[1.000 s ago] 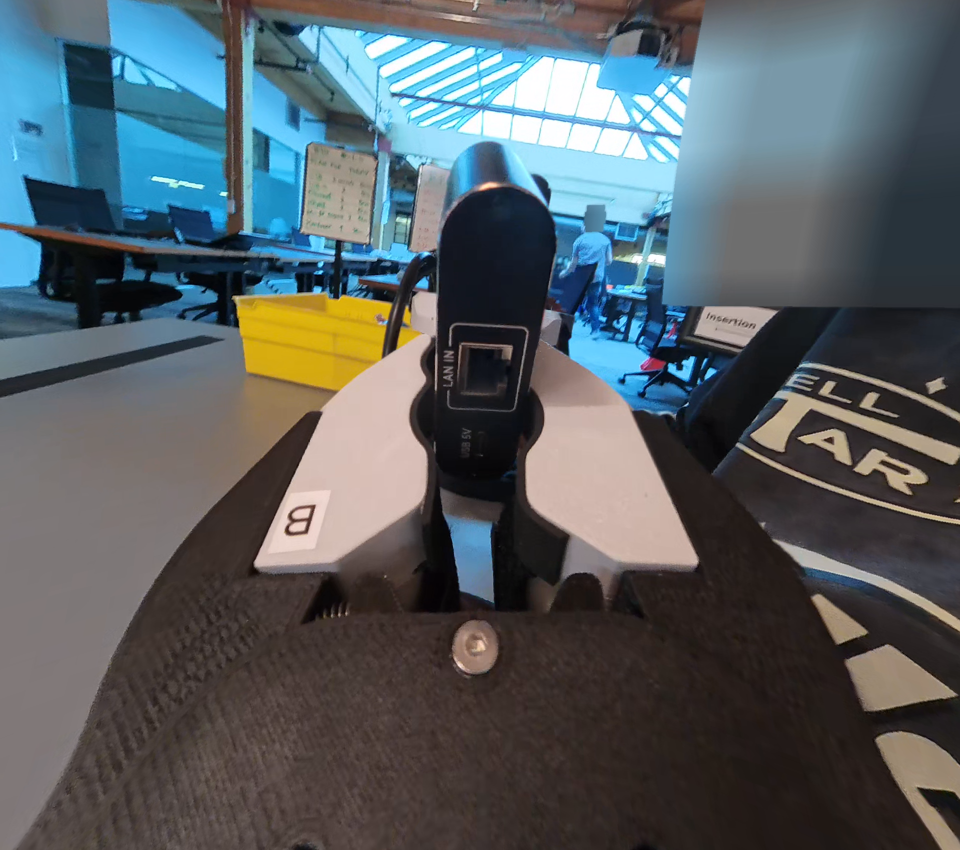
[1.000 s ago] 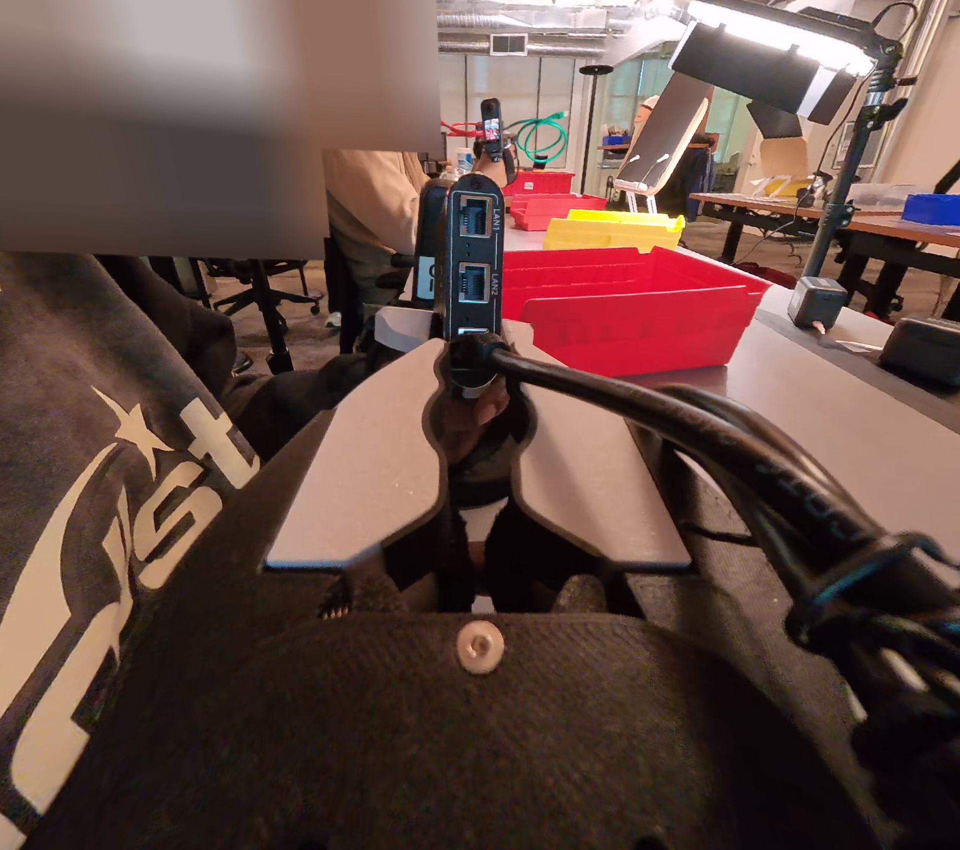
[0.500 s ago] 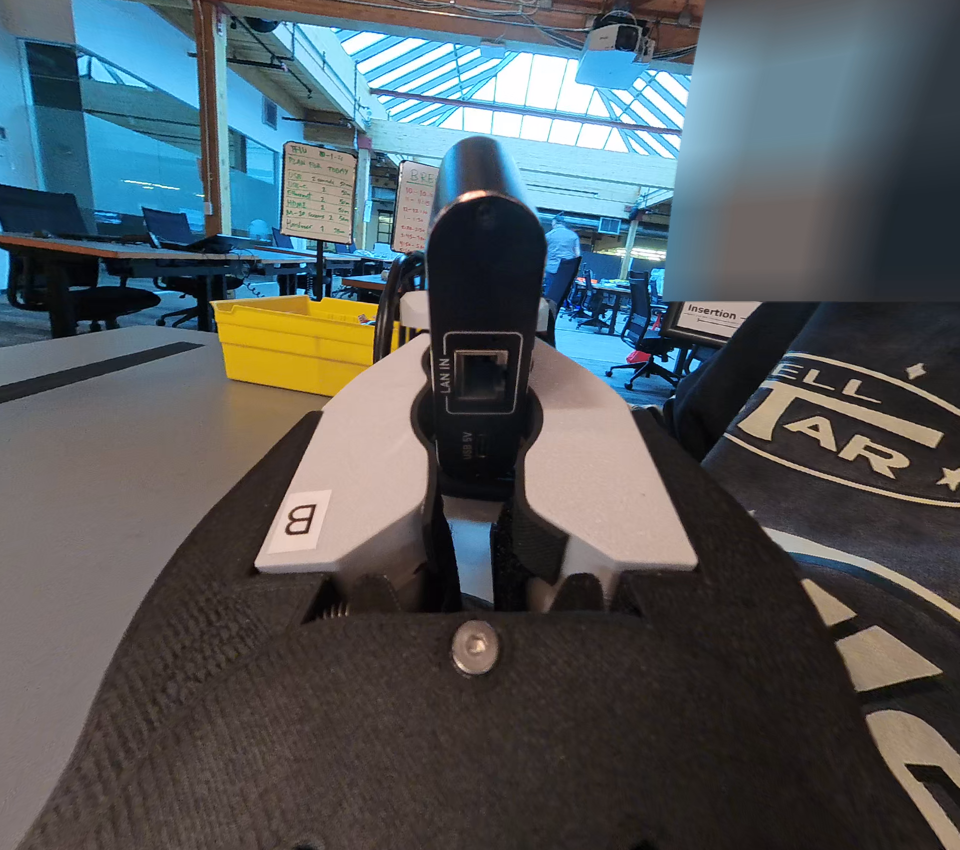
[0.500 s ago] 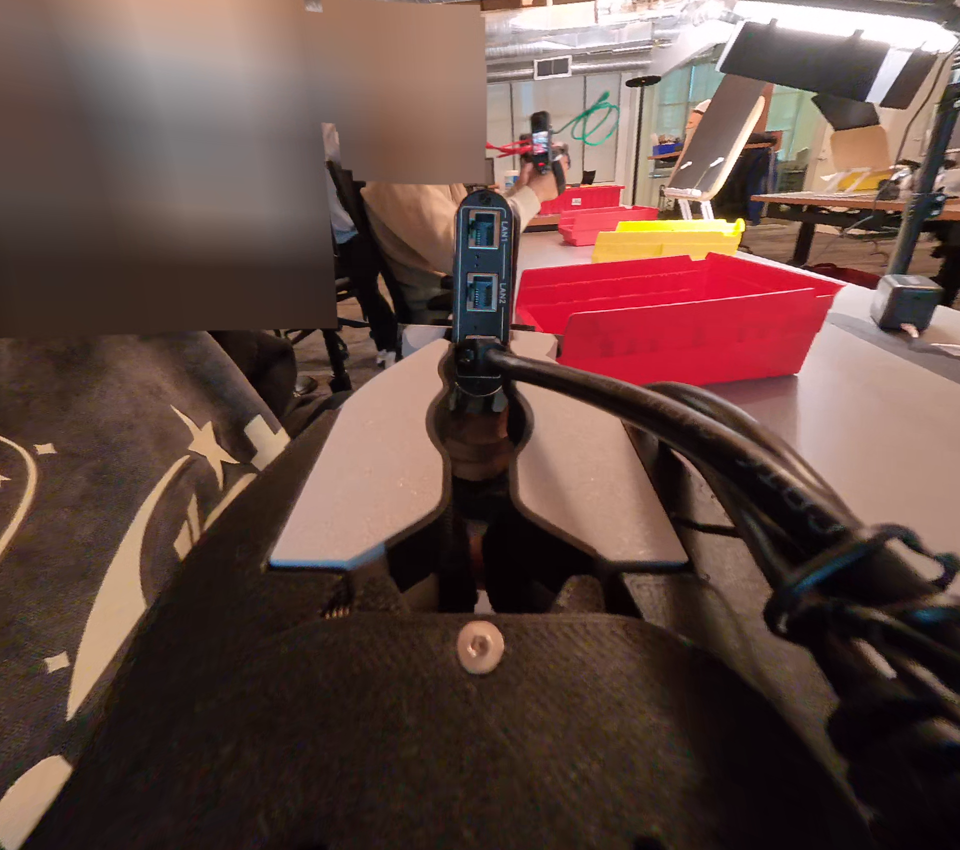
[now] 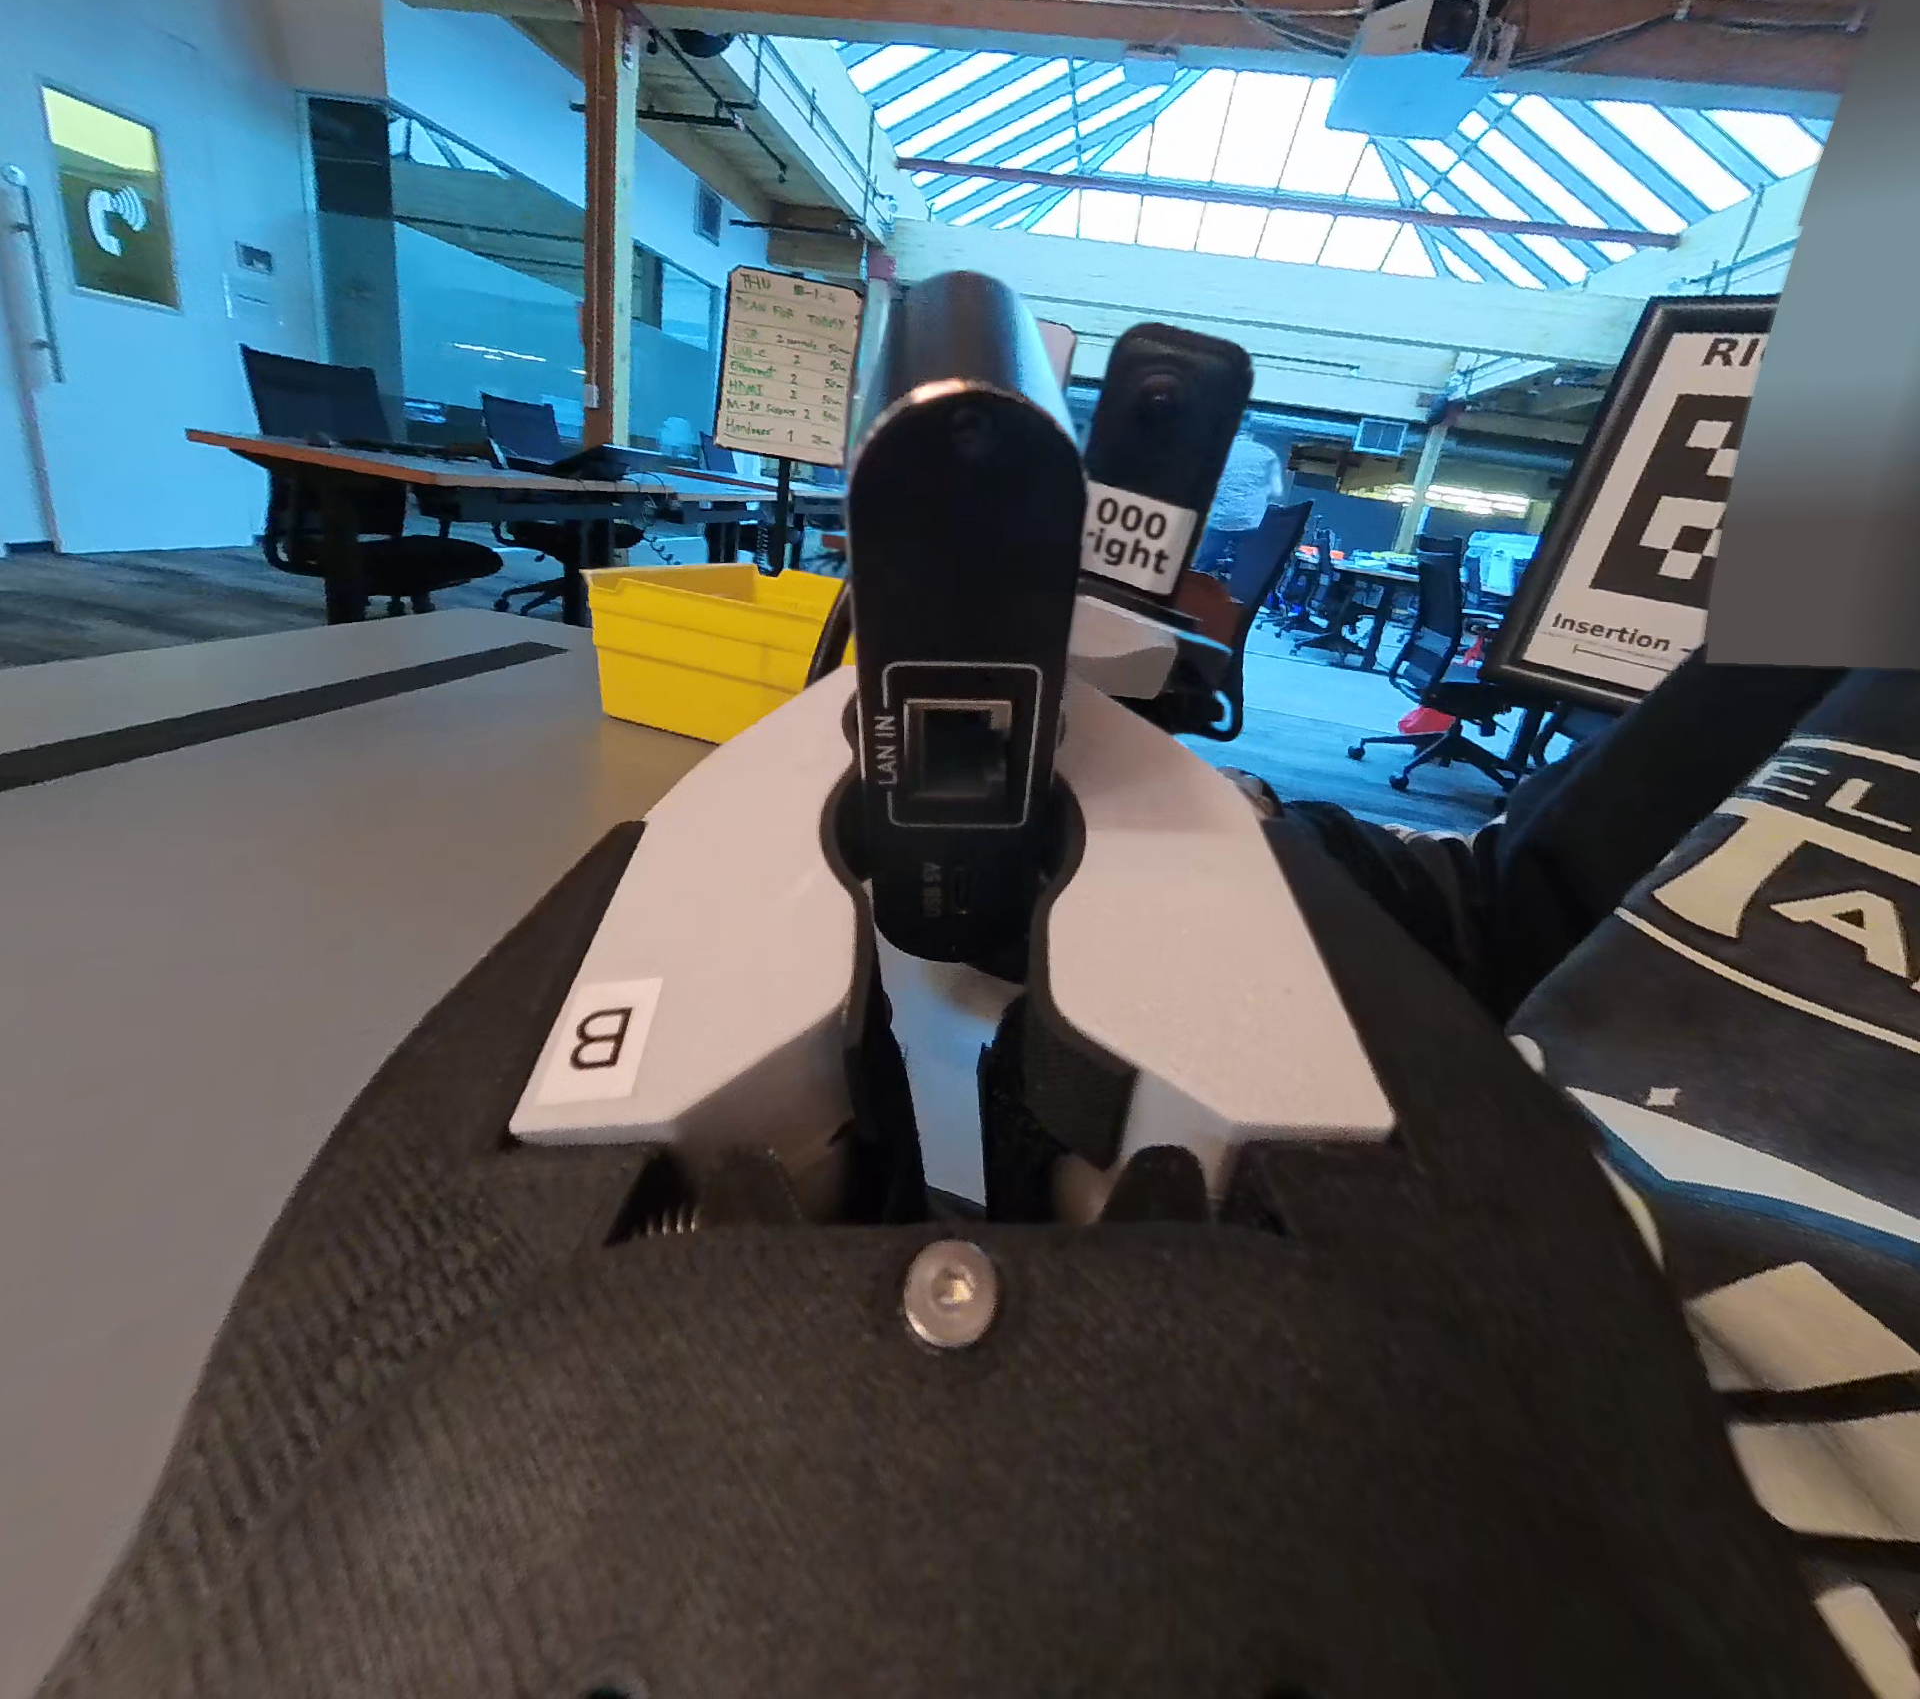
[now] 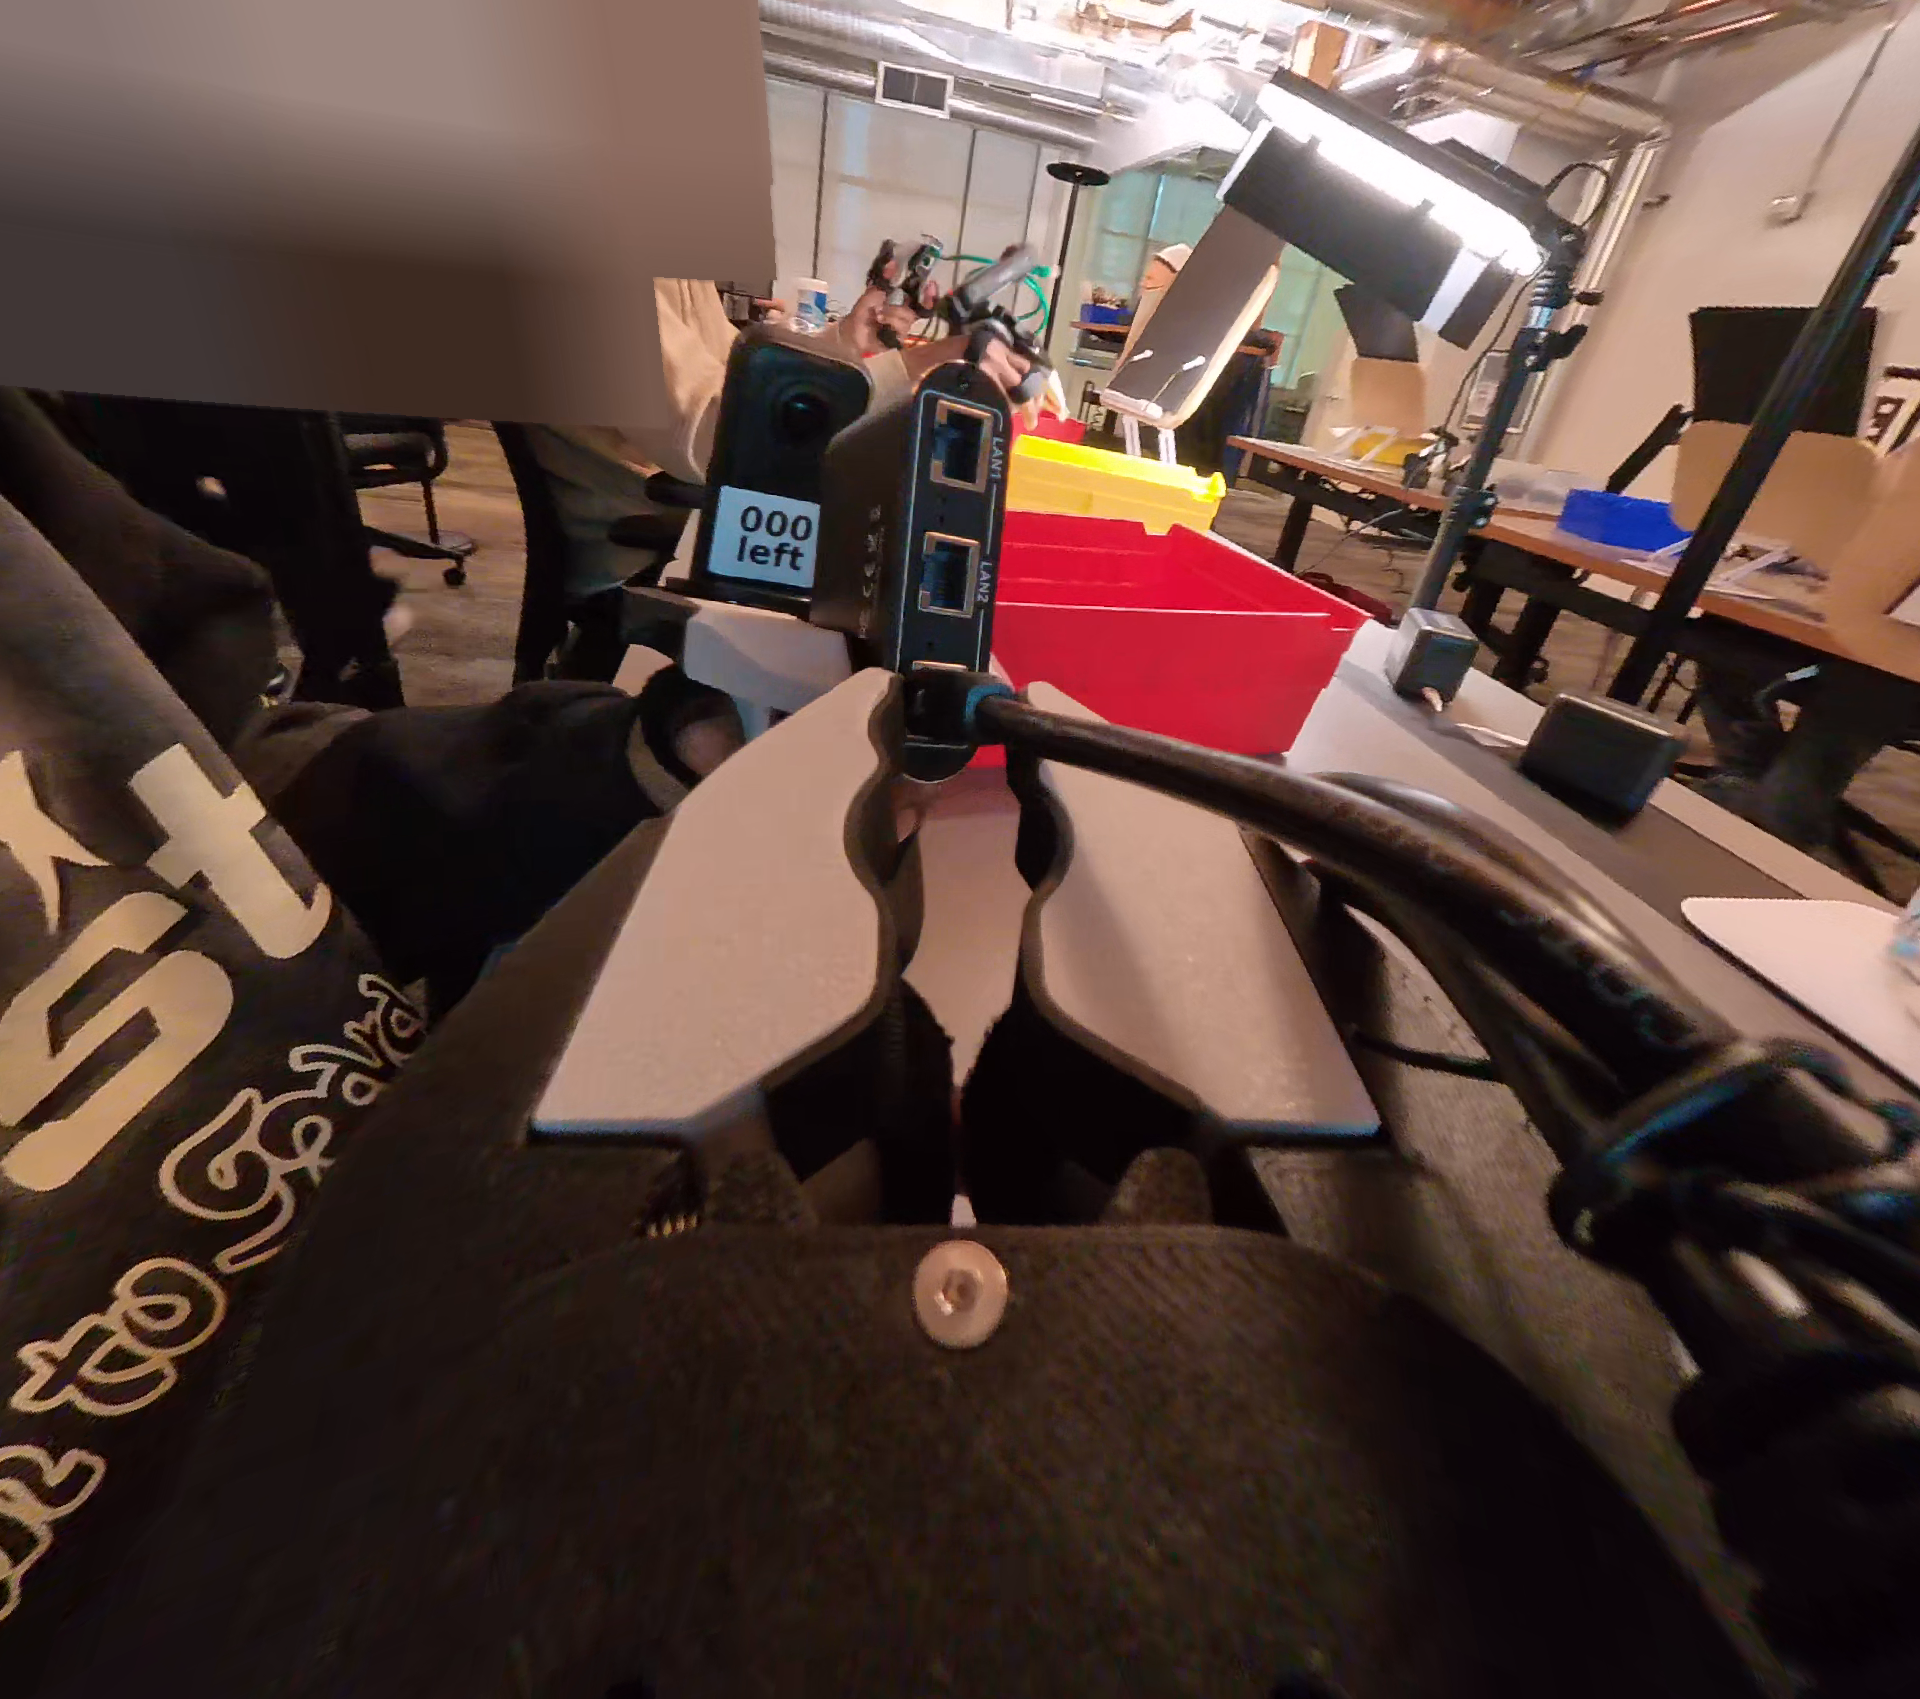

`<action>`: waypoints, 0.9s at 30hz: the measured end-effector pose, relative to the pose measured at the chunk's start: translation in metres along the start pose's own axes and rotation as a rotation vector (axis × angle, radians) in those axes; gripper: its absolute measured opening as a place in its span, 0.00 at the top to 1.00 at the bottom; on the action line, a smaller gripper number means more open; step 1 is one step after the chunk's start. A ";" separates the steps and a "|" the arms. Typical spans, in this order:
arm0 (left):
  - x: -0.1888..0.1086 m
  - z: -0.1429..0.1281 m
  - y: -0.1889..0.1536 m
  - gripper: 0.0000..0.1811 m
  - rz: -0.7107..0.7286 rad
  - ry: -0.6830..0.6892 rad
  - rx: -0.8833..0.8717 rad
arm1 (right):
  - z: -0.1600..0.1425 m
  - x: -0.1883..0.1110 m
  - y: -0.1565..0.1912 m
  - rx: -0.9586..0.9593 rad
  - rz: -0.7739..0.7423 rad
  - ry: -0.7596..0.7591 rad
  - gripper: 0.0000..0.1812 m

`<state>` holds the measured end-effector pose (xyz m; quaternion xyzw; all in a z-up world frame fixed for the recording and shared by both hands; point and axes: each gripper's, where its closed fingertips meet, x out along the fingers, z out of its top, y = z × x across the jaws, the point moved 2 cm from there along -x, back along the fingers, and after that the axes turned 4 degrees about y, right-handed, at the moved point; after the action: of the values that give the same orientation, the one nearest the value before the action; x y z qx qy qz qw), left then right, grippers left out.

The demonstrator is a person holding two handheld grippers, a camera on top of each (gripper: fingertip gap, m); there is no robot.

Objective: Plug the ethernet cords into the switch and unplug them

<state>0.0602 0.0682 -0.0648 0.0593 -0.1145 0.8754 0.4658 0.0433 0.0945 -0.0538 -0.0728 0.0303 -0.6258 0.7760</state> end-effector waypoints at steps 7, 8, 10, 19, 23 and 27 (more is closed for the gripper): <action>-0.001 0.000 0.007 0.86 0.076 0.007 0.032 | -0.004 0.003 -0.007 0.035 -0.058 -0.001 0.90; -0.001 0.000 0.009 0.85 0.081 0.009 0.029 | -0.004 0.003 -0.008 0.036 -0.065 -0.003 0.90; -0.001 -0.001 0.011 0.86 0.082 0.012 0.003 | -0.006 0.003 -0.010 0.035 -0.080 0.002 0.90; 0.001 0.005 0.007 0.86 0.067 -0.054 -0.042 | 0.004 0.001 -0.008 0.066 -0.119 -0.030 0.90; 0.001 0.004 0.007 0.86 0.047 -0.061 -0.074 | 0.004 0.001 -0.008 0.041 -0.137 -0.018 0.90; 0.002 -0.002 0.015 0.86 0.072 -0.027 -0.128 | -0.005 0.002 -0.016 0.068 -0.144 -0.008 0.89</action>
<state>0.0471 0.0620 -0.0684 0.0372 -0.1786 0.8817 0.4351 0.0271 0.0888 -0.0565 -0.0510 0.0006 -0.6801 0.7313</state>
